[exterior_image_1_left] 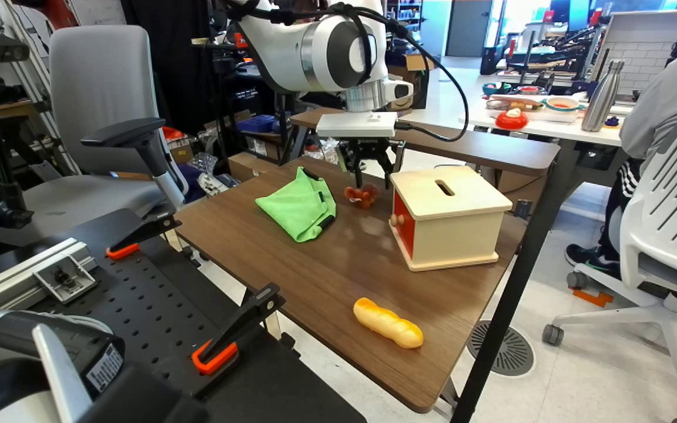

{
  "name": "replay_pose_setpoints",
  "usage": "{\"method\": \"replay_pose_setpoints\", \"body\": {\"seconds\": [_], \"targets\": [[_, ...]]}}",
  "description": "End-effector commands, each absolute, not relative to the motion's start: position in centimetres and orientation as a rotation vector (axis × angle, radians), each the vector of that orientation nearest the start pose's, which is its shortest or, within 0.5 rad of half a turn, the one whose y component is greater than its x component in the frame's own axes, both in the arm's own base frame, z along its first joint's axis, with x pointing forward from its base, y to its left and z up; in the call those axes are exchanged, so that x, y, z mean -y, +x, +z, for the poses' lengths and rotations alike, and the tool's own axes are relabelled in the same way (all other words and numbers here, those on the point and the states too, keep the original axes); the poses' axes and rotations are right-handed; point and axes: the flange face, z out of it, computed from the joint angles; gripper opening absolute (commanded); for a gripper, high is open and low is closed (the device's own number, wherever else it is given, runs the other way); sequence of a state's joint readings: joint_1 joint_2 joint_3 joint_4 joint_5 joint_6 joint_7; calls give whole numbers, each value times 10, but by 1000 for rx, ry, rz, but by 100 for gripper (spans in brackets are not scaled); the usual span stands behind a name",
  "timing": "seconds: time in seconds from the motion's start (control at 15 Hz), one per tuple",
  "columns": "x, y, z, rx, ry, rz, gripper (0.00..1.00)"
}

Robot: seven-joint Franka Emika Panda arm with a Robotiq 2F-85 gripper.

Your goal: Move the plush toy backwards.

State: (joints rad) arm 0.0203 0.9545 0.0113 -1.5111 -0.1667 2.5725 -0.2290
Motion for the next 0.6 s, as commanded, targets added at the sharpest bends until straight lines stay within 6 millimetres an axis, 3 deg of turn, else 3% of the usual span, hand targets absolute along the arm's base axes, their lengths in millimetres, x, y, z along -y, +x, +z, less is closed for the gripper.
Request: {"method": "replay_pose_setpoints", "body": {"seconds": [0.0, 0.4, 0.47, 0.53], "targets": [[-32, 698, 134, 598, -3172, -160, 97], [-34, 656, 203, 667, -3145, -229, 100], [-38, 683, 177, 643, -3157, -208, 100], [-38, 676, 189, 645, -3157, -212, 100]]}}
